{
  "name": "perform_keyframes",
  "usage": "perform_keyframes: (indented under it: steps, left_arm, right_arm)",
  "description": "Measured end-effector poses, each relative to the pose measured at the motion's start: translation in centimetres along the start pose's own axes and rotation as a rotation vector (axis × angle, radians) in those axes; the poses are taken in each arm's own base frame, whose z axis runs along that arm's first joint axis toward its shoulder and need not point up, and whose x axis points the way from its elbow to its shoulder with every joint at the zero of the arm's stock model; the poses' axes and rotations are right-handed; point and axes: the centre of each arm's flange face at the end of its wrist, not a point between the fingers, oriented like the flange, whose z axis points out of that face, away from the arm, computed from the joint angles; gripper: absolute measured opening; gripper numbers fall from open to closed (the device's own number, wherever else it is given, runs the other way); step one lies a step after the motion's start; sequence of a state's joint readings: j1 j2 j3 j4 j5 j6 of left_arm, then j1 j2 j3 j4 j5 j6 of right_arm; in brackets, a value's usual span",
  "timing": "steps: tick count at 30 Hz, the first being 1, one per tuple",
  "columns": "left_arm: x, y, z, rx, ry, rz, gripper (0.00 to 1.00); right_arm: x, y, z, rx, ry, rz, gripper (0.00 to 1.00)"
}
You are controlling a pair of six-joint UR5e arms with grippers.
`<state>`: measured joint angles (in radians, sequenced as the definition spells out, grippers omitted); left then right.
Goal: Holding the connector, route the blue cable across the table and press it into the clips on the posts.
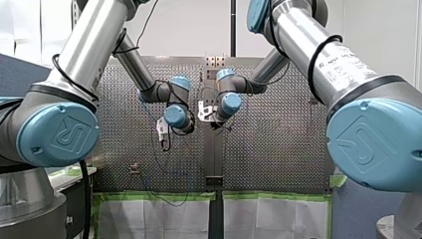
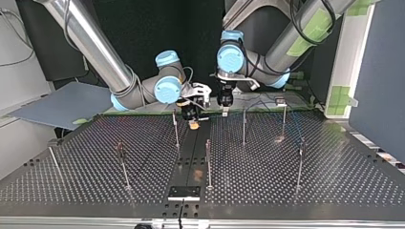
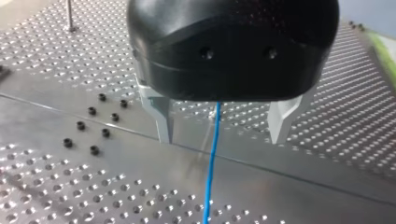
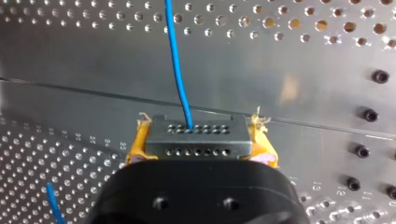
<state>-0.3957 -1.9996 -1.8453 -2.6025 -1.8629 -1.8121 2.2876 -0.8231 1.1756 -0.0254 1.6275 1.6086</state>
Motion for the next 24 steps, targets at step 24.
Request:
perform_keyframes:
  steps: [24]
  left_arm:
    - [1.3, 0.8, 6.2, -0.041, -0.004, -0.015, 1.00]
  right_arm:
    - [0.1, 0.1, -0.1, 0.000, 0.002, 0.000, 0.00]
